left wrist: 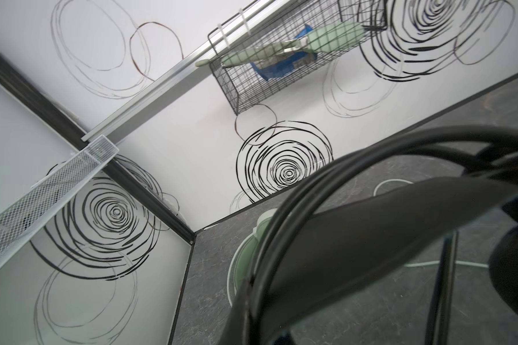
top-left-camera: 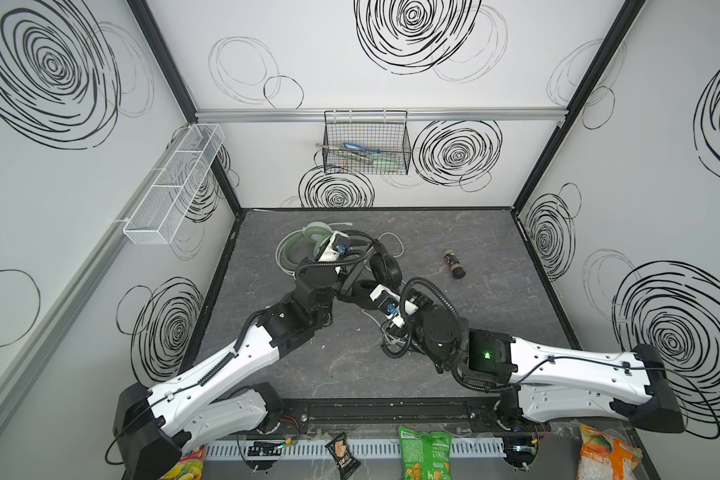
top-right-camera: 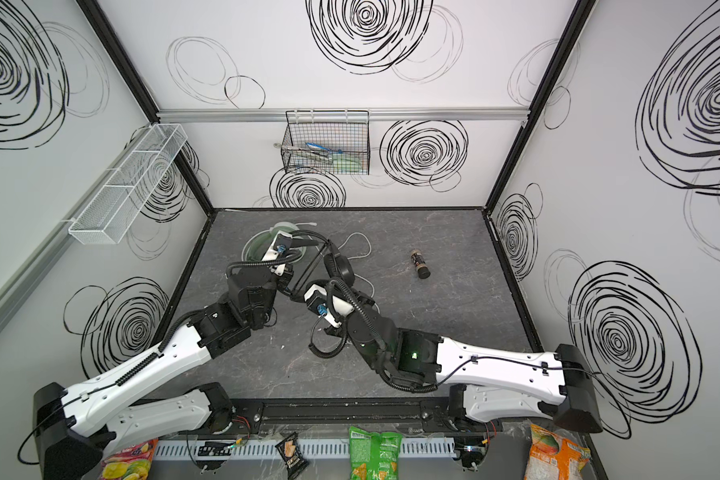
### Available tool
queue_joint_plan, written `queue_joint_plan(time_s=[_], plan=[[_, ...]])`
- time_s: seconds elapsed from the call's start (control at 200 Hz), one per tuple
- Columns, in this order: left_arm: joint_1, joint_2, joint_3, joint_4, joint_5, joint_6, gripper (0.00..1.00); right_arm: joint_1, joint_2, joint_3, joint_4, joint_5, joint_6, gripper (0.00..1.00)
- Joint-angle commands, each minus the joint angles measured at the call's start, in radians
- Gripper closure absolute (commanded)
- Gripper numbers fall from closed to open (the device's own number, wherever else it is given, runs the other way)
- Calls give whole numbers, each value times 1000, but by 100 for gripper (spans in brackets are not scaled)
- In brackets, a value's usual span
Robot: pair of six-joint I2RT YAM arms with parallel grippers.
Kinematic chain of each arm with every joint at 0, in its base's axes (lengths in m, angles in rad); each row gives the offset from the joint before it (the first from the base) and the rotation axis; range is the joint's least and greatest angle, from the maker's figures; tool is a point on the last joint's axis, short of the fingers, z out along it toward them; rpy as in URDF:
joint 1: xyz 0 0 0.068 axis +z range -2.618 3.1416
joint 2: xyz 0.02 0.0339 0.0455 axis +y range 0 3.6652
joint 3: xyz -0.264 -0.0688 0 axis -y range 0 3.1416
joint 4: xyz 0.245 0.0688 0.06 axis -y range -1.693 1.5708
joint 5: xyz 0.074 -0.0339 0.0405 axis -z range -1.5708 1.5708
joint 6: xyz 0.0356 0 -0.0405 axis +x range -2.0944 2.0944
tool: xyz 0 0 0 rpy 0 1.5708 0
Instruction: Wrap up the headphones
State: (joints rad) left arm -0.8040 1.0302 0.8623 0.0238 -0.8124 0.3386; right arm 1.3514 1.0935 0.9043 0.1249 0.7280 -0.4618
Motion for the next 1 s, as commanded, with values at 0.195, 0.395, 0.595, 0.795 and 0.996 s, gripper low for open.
queue_joint_plan(time_s=[0.195, 0.395, 0.595, 0.795, 0.996], plan=[[-77, -83, 55, -199, 88, 13, 100, -77, -106, -22, 15, 7, -9, 94], [-104, -118, 72, -295, 127, 8, 100, -121, -128, -43, 2, -10, -4, 91], [-128, -136, 102, -337, 272, 17, 100, -154, -131, -64, -1, -16, 6, 89], [-135, -151, 105, -358, 310, 38, 100, -179, -162, -86, -11, -30, 31, 86], [-135, -171, 116, -350, 324, 36, 100, -214, -205, -111, -4, -46, 54, 84]])
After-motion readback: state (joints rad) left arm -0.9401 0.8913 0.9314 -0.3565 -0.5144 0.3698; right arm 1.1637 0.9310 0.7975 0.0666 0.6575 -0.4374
